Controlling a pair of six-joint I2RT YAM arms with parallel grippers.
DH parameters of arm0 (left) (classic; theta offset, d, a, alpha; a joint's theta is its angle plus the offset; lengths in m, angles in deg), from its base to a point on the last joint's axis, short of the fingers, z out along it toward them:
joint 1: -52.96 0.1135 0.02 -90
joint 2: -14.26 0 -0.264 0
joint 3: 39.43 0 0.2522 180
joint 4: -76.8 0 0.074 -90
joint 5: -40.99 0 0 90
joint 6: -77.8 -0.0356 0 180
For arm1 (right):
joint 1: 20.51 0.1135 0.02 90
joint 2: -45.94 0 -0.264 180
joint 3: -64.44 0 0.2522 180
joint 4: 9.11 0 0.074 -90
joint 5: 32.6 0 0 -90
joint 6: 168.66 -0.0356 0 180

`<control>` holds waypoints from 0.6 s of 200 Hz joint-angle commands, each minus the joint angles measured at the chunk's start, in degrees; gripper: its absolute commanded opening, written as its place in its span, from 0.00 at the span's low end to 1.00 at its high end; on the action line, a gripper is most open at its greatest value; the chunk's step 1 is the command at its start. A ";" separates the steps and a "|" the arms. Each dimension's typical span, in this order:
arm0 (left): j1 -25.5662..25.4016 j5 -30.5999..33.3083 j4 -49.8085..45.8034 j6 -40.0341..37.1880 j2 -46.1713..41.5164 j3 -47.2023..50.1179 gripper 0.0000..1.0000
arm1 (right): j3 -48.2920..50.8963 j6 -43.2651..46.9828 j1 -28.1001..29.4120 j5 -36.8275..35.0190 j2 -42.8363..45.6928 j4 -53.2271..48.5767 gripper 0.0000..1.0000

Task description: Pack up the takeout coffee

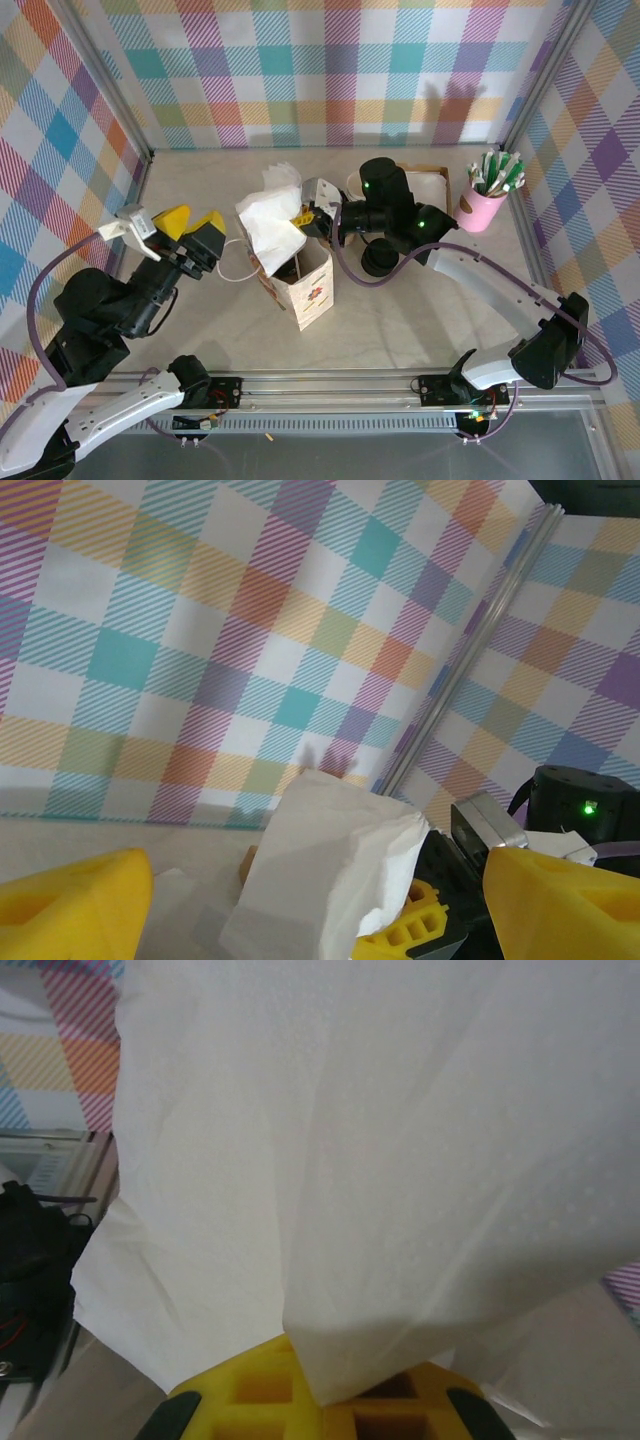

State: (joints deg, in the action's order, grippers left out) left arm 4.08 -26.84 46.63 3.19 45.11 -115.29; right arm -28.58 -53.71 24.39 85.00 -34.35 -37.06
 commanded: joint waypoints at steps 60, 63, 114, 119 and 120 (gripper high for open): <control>-0.42 0.05 5.07 1.21 1.14 1.09 0.86 | 2.62 2.05 -0.43 0.39 2.96 -1.40 0.00; -0.42 0.06 5.07 1.32 1.14 1.10 0.86 | 2.82 2.49 -0.43 1.01 3.07 -1.68 0.00; -0.43 -0.68 5.30 1.91 0.97 2.11 0.85 | 4.09 7.22 -0.43 10.49 4.64 -11.17 0.00; -0.47 -0.78 5.33 1.99 0.90 2.19 0.86 | 3.88 7.22 -0.43 11.27 4.47 -12.15 0.00; -0.45 -0.80 5.33 2.00 0.89 2.22 0.86 | 3.82 7.22 -0.43 11.40 4.41 -12.38 0.00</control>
State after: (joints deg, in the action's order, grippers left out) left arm 4.06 -27.04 49.74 4.51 46.14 -114.03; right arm -24.45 -49.36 24.08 89.35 -30.70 -43.10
